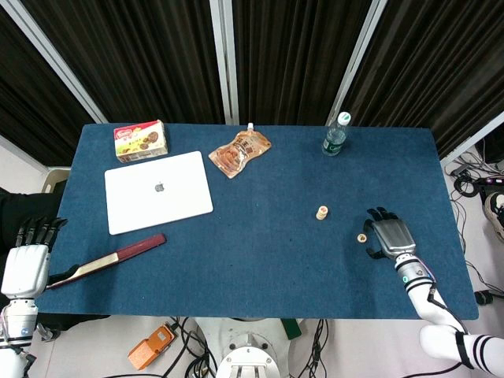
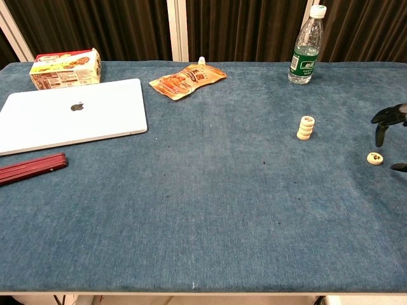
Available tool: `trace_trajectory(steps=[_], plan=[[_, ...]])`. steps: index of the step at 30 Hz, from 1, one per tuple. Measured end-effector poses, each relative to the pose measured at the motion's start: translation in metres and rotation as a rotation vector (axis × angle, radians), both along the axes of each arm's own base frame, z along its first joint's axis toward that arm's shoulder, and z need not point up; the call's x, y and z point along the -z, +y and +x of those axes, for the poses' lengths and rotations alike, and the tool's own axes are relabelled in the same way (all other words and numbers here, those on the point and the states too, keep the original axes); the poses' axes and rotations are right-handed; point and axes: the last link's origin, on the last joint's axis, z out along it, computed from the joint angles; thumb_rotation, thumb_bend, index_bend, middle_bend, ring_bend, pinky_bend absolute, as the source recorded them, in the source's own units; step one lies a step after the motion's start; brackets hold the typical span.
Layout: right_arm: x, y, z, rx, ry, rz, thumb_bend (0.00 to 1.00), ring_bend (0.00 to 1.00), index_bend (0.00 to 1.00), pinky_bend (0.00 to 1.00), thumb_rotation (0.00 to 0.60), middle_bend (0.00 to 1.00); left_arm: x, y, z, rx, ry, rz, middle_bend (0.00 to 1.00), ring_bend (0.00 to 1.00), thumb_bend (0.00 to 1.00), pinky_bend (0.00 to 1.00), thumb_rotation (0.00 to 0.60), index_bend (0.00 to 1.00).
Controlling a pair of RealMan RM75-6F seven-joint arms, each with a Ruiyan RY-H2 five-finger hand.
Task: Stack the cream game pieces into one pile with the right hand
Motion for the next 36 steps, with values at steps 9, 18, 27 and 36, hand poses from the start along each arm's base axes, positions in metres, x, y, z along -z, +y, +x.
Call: trace_trajectory(steps=[9,18,27,36], plan=[[0.012,-0.007,-0.001,0.002,0.003,0.011,0.41,0.14,0.5,0.23,0.6,0.19,0.001,-0.003,-0.004,-0.013,-0.001,-0.001,0.16,0.09,0.0,0.03,0.6,0.17],[0.02,-0.011,0.0,0.004,-0.004,0.022,0.44,0.14,0.52,0.23,0.6,0.19,0.0,-0.003,-0.004,-0.016,0.001,-0.002,0.16,0.09,0.0,0.03,0.6,0.17],[0.021,-0.014,-0.001,0.011,-0.012,0.02,0.47,0.15,0.59,0.23,0.6,0.2,0.0,-0.005,-0.006,-0.024,0.002,0.0,0.16,0.09,0.0,0.03,0.6,0.17],[0.007,-0.027,0.016,-0.017,-0.048,-0.019,0.47,0.15,0.6,0.23,0.6,0.2,-0.001,-0.005,-0.006,-0.023,0.002,0.002,0.16,0.09,0.0,0.03,0.6,0.17]])
